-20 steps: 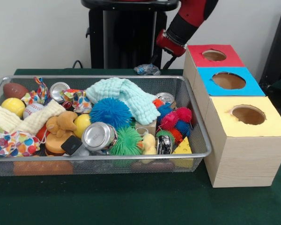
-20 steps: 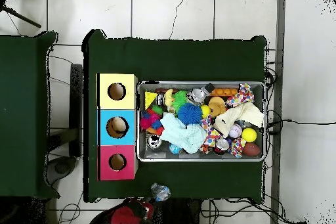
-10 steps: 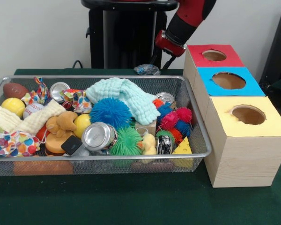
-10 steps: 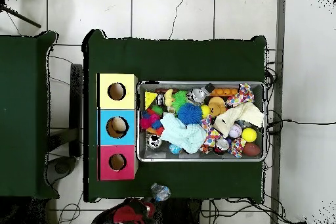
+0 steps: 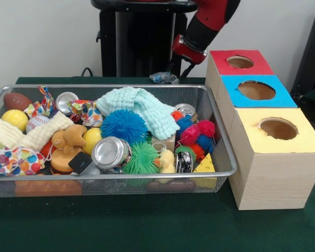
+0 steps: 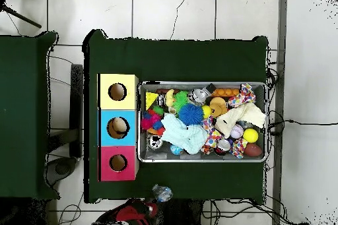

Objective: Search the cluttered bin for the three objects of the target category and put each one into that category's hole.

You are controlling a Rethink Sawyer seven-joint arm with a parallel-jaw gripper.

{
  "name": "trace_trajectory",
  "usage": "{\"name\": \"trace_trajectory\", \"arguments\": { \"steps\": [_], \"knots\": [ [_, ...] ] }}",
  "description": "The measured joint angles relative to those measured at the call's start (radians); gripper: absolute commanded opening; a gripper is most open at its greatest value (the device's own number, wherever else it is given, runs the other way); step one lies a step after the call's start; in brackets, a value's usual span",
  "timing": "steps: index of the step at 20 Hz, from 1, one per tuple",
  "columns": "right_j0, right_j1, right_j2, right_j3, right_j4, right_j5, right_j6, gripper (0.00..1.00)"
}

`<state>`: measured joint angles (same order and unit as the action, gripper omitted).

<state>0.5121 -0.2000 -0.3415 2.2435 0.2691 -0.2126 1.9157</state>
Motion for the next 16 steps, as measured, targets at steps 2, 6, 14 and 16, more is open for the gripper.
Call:
{"name": "trace_trajectory", "arguments": {
  "steps": [2,6,14,16],
  "knots": [
    [0.000,0.005,-0.009,-0.001,0.000,0.000,0.000,1.00],
    [0.000,0.006,-0.020,-0.001,-0.005,0.000,0.000,1.00],
    [0.001,0.006,-0.024,-0.001,-0.011,0.000,0.000,1.00],
    [0.001,0.006,-0.024,-0.001,-0.011,0.000,0.000,1.00]
  ]
}}
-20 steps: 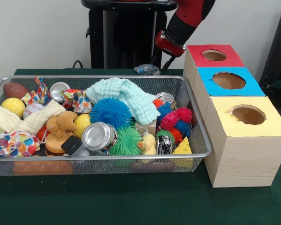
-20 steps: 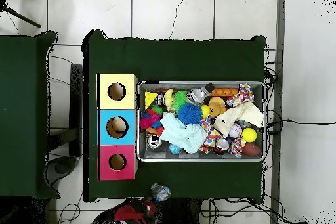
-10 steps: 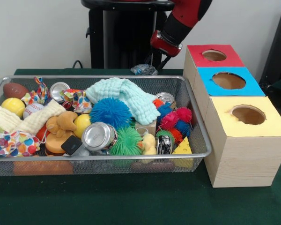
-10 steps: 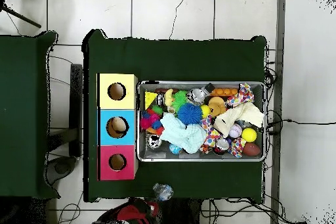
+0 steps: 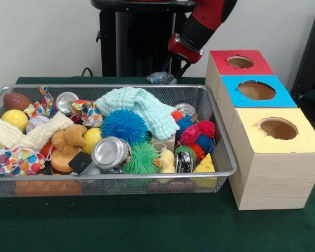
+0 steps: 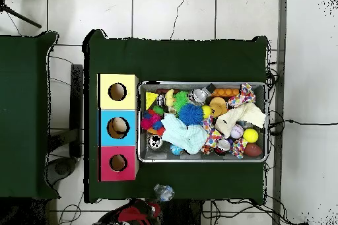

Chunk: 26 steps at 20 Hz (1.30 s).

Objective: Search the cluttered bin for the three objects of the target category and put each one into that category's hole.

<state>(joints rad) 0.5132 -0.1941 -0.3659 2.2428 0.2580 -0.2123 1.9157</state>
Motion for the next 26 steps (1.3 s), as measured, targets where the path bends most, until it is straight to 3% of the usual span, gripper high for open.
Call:
{"name": "trace_trajectory", "arguments": {
  "steps": [26],
  "knots": [
    [0.010,0.000,-0.049,-0.005,-0.014,0.000,0.000,1.00]
  ]
}}
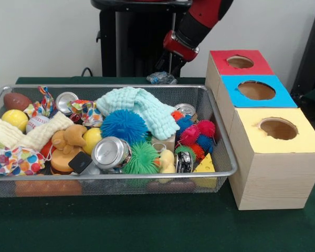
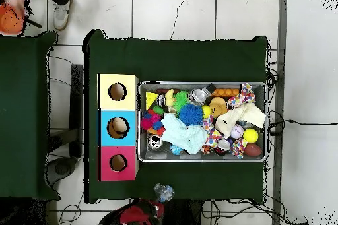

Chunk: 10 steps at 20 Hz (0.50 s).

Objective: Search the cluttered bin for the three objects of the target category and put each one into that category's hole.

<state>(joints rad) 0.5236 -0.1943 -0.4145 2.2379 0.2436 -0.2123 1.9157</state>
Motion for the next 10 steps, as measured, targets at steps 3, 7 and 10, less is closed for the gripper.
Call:
{"name": "trace_trajectory", "arguments": {
  "steps": [3,7,10],
  "knots": [
    [0.000,0.000,-0.001,-0.007,0.000,0.000,0.000,1.00],
    [0.000,0.000,-0.001,-0.018,0.000,0.000,0.000,1.00],
    [0.000,0.000,-0.004,-0.034,-0.002,0.000,0.000,1.00]
  ]
}}
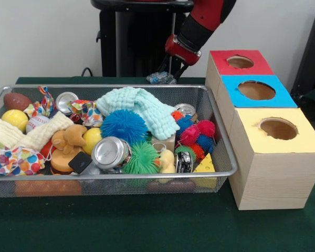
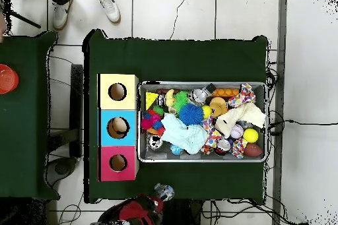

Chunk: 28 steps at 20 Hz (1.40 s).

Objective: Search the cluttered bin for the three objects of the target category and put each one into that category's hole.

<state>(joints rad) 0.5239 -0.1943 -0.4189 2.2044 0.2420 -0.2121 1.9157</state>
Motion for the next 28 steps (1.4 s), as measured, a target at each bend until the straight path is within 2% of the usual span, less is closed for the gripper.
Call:
{"name": "trace_trajectory", "arguments": {
  "steps": [6,17,28],
  "knots": [
    [0.031,0.012,-0.017,-0.012,-0.002,0.000,0.000,1.00],
    [0.194,0.071,-0.071,-0.033,-0.001,-0.006,0.000,1.00],
    [0.220,0.105,-0.107,-0.060,-0.003,-0.036,0.000,1.00]
  ]
}}
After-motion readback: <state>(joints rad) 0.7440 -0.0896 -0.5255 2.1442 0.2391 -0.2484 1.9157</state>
